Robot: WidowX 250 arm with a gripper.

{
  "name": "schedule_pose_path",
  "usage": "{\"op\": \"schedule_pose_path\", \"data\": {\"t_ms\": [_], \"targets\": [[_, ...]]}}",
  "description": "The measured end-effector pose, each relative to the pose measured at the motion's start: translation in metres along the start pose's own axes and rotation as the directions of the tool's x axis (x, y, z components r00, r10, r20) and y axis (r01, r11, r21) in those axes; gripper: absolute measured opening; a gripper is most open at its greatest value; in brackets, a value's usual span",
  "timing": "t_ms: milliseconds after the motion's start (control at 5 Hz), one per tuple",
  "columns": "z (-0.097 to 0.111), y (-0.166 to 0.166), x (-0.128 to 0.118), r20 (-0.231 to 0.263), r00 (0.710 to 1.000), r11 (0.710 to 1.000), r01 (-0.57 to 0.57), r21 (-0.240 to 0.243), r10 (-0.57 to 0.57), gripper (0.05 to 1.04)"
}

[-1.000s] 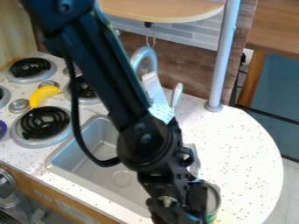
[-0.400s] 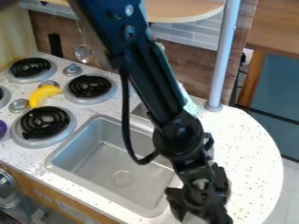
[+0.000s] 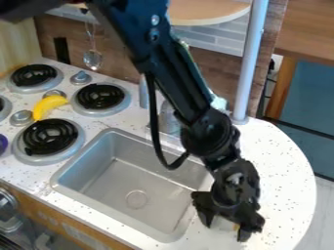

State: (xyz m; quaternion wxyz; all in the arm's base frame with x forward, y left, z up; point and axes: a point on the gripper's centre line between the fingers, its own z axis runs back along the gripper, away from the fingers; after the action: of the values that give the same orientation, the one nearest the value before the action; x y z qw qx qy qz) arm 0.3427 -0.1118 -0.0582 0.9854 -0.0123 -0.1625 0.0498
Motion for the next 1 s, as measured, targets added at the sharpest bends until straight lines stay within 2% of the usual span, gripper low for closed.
{"op": "schedule_pose_path", "data": {"t_ms": [1000], "targets": [[-0.020,0.001,0.068,0.036,0.997,0.997,-0.068,0.035,0.067,0.999]]}}
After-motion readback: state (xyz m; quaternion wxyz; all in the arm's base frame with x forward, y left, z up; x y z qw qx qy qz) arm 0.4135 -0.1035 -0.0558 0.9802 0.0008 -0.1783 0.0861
